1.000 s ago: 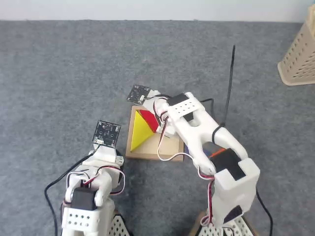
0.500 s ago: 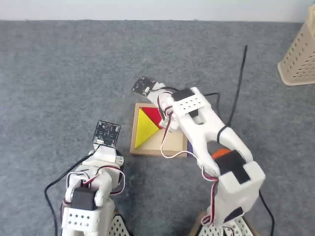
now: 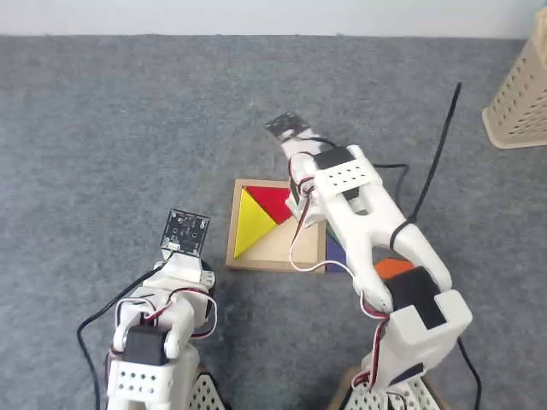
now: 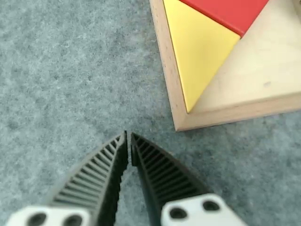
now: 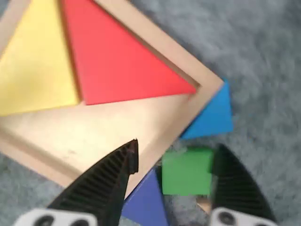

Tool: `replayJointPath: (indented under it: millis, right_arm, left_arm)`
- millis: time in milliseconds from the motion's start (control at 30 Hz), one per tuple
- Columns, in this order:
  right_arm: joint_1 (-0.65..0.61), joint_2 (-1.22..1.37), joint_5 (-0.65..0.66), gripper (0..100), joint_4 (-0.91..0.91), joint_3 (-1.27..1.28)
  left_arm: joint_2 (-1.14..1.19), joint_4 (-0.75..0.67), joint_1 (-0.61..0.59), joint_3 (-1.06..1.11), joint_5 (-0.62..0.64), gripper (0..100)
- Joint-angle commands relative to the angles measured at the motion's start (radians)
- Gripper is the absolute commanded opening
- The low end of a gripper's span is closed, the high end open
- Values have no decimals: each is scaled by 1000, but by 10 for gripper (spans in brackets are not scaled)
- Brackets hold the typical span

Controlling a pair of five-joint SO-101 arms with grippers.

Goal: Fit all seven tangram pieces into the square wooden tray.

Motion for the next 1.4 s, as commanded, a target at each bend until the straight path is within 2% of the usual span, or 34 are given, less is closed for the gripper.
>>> replayJointPath:
  millis: [0, 67, 233, 467, 633, 733, 833, 1033, 1367]
  right_arm:
    - [70, -31, -41, 86, 27, -48]
    - [108, -50, -38, 86, 51, -43]
    - [157, -147, 38, 162, 59, 69]
    - [231, -392, 37, 166, 25, 295]
    - [297, -446, 92, 202, 51, 381]
    - [298, -424, 140, 263, 76, 396]
    - [295, -412, 193, 310, 21, 419]
    - [300, -406, 358, 314, -24, 423]
    - [265, -412, 365, 314, -21, 423]
  left_arm:
    - [-20, 6, 0, -19, 9, 12]
    - [-20, 6, 0, -19, 9, 12]
    - [-20, 6, 0, -19, 9, 12]
    - [-20, 6, 0, -19, 9, 12]
    - [-20, 6, 0, -19, 9, 12]
    - [-20, 6, 0, -19, 9, 12]
    - [-20, 6, 0, -19, 9, 12]
    - [-20, 6, 0, -19, 9, 12]
    - [-20, 6, 0, -19, 9, 12]
